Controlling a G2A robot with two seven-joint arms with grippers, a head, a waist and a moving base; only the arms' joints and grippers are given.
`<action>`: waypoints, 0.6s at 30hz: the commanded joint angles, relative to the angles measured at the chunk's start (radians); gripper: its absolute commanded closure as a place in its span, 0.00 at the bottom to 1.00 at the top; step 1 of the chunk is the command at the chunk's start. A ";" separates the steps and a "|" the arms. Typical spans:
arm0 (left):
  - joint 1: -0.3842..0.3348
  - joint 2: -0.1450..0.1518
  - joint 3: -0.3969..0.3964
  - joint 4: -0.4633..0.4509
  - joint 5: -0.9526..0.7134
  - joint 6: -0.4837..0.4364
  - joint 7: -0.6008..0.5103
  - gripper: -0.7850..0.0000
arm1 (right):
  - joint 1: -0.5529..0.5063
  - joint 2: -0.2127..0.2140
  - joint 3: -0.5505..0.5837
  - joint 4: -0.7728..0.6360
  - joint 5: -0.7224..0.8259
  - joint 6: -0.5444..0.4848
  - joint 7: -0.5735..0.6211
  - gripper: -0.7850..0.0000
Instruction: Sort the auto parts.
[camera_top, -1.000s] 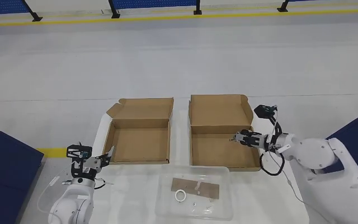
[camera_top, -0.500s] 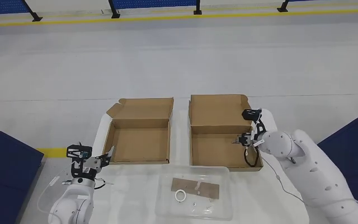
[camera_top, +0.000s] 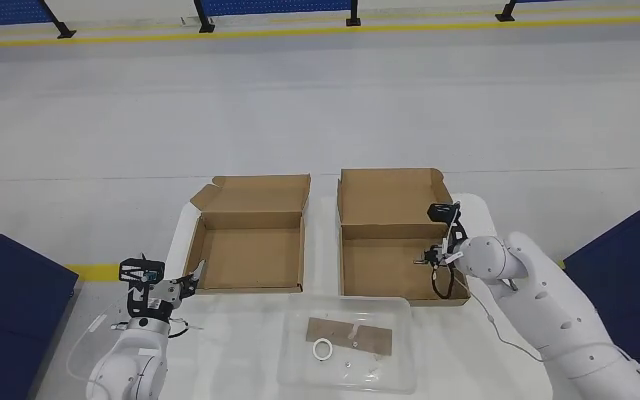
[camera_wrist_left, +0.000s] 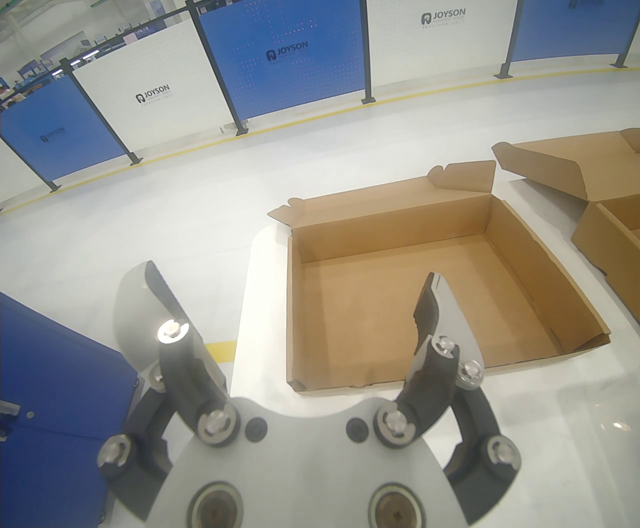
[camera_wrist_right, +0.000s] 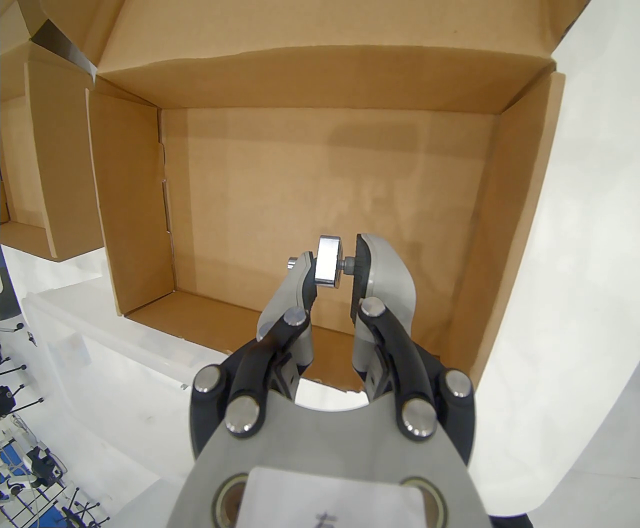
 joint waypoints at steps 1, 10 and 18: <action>0.000 0.000 0.000 0.000 0.000 0.000 0.000 0.00 | 0.000 0.000 0.000 0.000 0.000 0.000 0.000 1.00; 0.000 0.000 0.000 0.000 0.000 0.000 0.000 0.00 | -0.011 -0.006 -0.023 0.005 -0.059 0.011 -0.032 1.00; 0.000 0.000 0.000 0.000 0.000 0.000 0.000 0.00 | 0.042 -0.034 -0.099 0.102 -0.124 0.048 -0.002 1.00</action>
